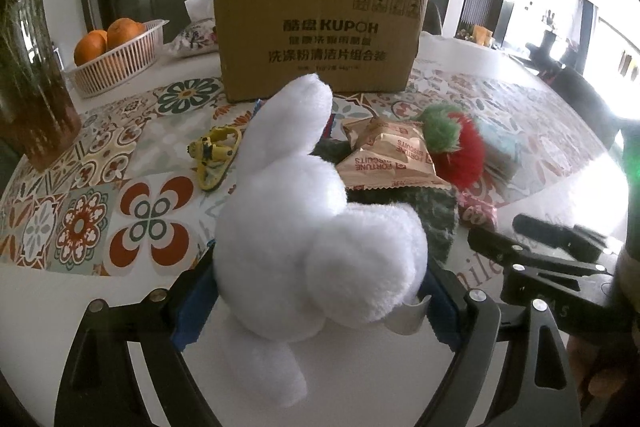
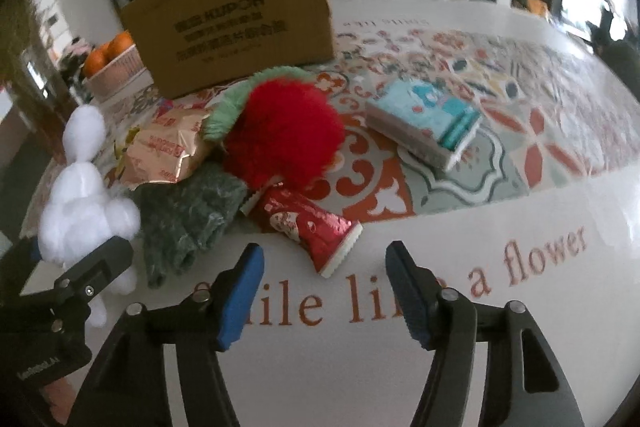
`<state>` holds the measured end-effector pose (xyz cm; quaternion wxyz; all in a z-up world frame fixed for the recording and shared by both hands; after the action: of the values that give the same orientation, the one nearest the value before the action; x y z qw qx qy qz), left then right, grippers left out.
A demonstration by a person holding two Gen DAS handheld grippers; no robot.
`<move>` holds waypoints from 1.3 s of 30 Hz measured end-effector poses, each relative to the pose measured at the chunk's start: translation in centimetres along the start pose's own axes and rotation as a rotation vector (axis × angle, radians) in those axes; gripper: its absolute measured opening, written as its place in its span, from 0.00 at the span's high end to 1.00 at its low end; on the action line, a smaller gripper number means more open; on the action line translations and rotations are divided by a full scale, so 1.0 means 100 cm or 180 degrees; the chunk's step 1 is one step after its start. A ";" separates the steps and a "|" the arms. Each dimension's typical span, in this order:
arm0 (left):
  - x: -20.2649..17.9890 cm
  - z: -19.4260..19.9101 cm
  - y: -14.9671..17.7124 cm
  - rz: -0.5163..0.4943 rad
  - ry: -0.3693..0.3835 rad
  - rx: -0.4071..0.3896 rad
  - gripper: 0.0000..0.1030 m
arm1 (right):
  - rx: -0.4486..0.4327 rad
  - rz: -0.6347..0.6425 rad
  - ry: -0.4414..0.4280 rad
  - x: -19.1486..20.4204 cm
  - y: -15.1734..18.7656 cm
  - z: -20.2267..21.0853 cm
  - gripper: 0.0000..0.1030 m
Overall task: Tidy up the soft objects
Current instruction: 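Close the left tool on the bunny while the right tool grasps the red snack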
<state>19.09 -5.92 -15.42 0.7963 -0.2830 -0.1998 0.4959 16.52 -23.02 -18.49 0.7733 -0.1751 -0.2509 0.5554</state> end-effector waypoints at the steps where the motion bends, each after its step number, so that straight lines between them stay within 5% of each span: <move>1: -0.001 0.000 0.000 -0.0007 -0.0022 0.0002 0.13 | -0.0026 0.0078 0.0043 0.002 -0.001 0.000 0.37; 13: -0.005 -0.007 0.001 -0.0005 -0.0180 0.0046 0.13 | -0.0075 0.0992 0.0066 0.023 -0.016 -0.021 0.37; 21: -0.002 -0.005 0.001 0.0092 -0.0175 0.0063 0.13 | -0.0025 0.0910 -0.0076 0.028 -0.011 -0.018 0.77; 39: -0.006 0.049 -0.006 0.0132 -0.0222 -0.0224 0.14 | -0.0395 0.0533 -0.0303 0.024 -0.013 0.049 0.77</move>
<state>16.30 -5.43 -11.34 0.7679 -0.2975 -0.2388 0.5146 15.26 -21.18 -13.33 0.6990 -0.2163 -0.3057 0.6092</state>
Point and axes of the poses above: each gripper's, at about its wrist camera, not at the fingertips, and z roughly against the way its jaws point, x to its left, y to its underside, the point moved 1 cm from there along -z, roughly the way its jaws point, and after that the axes turned 8 degrees about -z, right-handed, at the moved point
